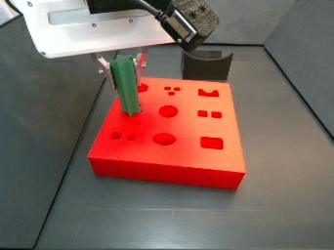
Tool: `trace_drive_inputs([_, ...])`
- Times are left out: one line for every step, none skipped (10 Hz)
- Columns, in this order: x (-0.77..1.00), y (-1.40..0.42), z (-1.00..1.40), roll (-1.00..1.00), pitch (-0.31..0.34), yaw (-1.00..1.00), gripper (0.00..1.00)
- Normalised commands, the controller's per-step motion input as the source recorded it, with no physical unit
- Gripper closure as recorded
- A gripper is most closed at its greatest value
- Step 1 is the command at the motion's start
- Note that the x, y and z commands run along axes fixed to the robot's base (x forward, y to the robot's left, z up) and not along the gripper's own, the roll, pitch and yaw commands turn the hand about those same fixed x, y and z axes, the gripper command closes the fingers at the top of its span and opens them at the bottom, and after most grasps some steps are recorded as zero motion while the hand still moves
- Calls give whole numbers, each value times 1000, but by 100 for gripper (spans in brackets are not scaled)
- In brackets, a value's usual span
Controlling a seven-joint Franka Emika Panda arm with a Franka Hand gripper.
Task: Pick up the star object. Move up. Move to above the board. Insert the star object.
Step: Insert the star object.
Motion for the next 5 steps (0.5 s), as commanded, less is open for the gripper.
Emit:
trace_drive_inputs([0, -20, -77, 80, 0, 31, 100])
trace_drive_inputs([0, 0, -26, 36, 0, 0, 100])
trace_drive_inputs([0, 23, -54, 6, 6, 0, 100])
trace_drive_inputs([0, 63, 0, 0, 0, 0, 100])
trace_drive_inputs([0, 0, 0, 0, 0, 0, 100])
